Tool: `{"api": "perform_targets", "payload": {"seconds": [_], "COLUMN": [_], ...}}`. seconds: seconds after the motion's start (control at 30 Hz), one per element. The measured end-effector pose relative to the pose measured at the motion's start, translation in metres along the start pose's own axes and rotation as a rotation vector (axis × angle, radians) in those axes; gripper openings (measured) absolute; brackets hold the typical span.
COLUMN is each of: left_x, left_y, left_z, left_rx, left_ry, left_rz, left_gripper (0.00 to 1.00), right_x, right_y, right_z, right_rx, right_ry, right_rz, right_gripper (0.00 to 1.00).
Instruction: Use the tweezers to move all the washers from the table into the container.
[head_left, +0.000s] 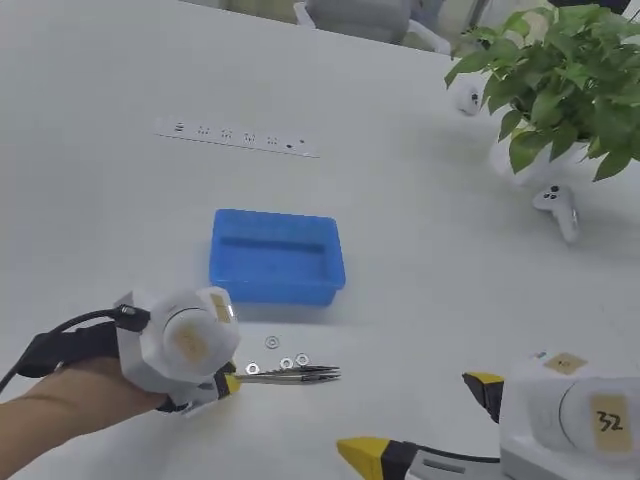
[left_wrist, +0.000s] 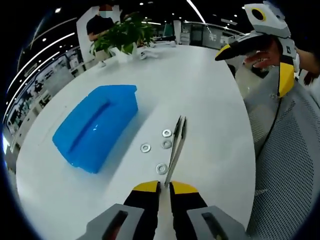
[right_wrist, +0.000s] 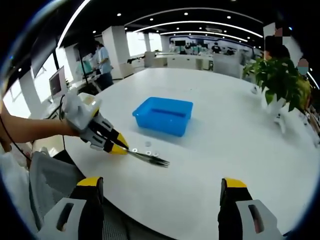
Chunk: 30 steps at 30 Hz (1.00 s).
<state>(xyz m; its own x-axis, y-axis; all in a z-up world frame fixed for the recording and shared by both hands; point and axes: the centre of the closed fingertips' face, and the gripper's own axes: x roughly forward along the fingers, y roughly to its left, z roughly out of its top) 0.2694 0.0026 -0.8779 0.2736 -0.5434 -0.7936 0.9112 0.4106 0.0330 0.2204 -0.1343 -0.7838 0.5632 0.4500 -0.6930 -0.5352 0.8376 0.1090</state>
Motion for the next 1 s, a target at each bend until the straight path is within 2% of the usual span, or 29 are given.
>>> {"api": "perform_targets", "payload": {"seconds": [0.17,0.27,0.3,0.4,0.5,0.63,0.83,0.9,0.97,1.0], "left_x": [0.001,0.005,0.004,0.0,-0.011,-0.024,-0.046,-0.054,-0.062,-0.066], "left_y": [-0.002,-0.006,-0.006,-0.011,-0.015,-0.019,-0.033,-0.037,-0.041,-0.043], "left_z": [0.005,0.003,0.005,0.005,0.014,0.026,0.043,0.051,0.058,0.061], "left_rx": [0.033,0.092,0.11,0.134,0.159,0.163,0.19,0.18,0.176,0.174], "left_ry": [-0.005,0.022,0.013,0.029,0.013,-0.017,-0.04,-0.065,-0.082,-0.092], "left_rz": [-0.009,-0.021,-0.018,-0.027,-0.024,-0.008,-0.003,0.0,0.003,0.005], "left_gripper": [0.02,0.0,0.0,0.0,0.0,0.0,0.0,0.0,0.0,0.0], "right_x": [0.001,0.003,0.003,0.001,0.0,0.0,0.0,0.001,0.002,0.002], "right_y": [0.002,0.004,0.005,0.007,0.01,0.014,0.025,0.03,0.041,0.045], "right_z": [0.001,0.0,0.0,0.005,0.009,0.013,0.017,0.019,0.019,0.017], "right_rx": [-0.012,-0.015,-0.018,-0.017,-0.018,-0.036,-0.053,-0.054,-0.051,-0.042], "right_ry": [0.003,0.007,0.006,-0.011,-0.026,-0.039,-0.051,-0.059,-0.064,-0.056], "right_rz": [0.008,0.014,0.013,0.015,0.023,0.028,0.062,0.081,0.141,0.154], "right_gripper": [0.96,0.96,0.96,0.95,0.95,0.95,0.91,0.9,0.86,0.83]}}
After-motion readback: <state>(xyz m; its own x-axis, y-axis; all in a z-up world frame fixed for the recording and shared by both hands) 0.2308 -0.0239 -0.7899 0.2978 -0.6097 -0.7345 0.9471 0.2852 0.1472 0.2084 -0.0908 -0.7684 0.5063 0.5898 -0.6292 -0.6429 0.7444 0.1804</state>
